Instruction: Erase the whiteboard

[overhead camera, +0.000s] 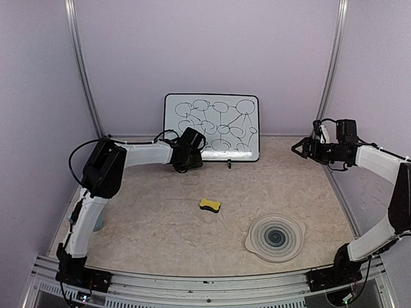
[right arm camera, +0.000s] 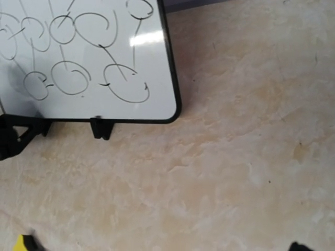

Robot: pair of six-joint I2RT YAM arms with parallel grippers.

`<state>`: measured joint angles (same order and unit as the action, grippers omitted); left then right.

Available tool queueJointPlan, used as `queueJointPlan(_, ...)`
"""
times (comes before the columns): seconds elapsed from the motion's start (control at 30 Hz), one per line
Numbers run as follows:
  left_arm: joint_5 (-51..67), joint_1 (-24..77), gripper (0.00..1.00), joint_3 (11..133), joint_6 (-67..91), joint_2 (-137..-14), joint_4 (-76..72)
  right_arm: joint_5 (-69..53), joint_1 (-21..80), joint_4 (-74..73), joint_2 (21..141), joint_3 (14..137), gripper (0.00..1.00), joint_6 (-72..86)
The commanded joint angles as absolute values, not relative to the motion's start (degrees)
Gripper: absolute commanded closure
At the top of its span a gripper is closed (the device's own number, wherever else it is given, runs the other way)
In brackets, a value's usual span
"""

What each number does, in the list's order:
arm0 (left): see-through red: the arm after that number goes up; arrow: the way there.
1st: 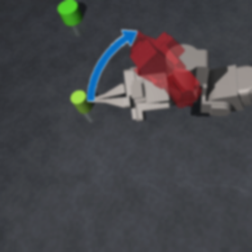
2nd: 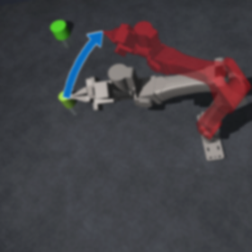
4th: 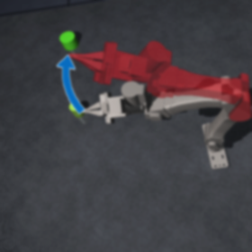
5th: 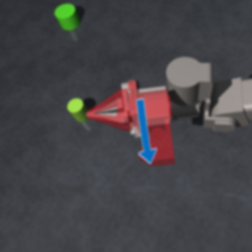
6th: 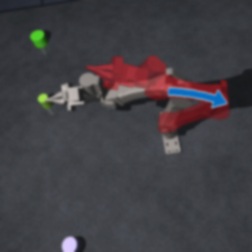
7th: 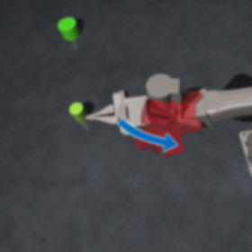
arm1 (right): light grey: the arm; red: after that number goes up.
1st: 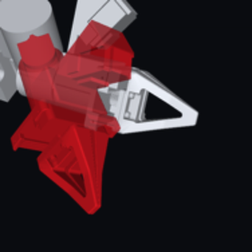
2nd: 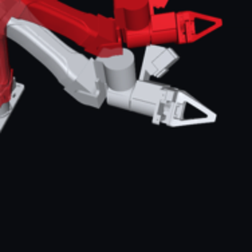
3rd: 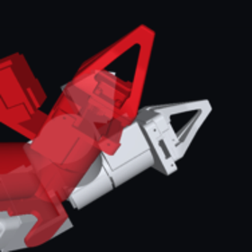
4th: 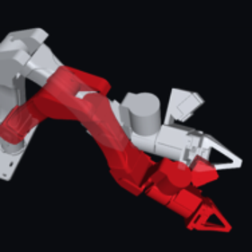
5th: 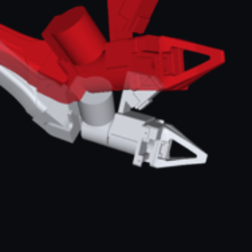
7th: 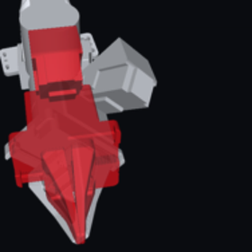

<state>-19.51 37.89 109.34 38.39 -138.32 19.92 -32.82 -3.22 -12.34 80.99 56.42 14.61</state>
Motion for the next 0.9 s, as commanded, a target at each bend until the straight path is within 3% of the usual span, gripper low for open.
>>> queueJointPlan(0.0, -18.2, 37.2, 0.60, 112.7, 34.2, -141.6, 17.1, -34.5, -3.9, -12.4, 79.3, 56.8, 0.00, 13.7)
queueJointPlan(0.13, -17.2, 36.8, 0.69, 112.4, 33.0, -142.0, 15.6, -36.1, -4.0, -12.8, 79.7, 58.0, 0.00, 13.4)
queueJointPlan(0.37, -12.6, 36.4, 0.99, 109.6, 29.7, -140.8, 13.4, -37.9, -4.0, -14.8, 78.9, 60.1, 0.00, 12.9)
queueJointPlan(0.67, 3.2, 37.6, 1.00, 89.7, 18.4, -129.5, 3.6, -35.5, -4.0, -21.9, 75.2, 67.4, 0.00, 14.0)
queueJointPlan(0.87, 8.8, 40.8, 1.00, 85.0, 10.2, -126.5, 4.8, -38.2, -4.0, -24.5, 73.7, 71.8, 0.00, 16.3)
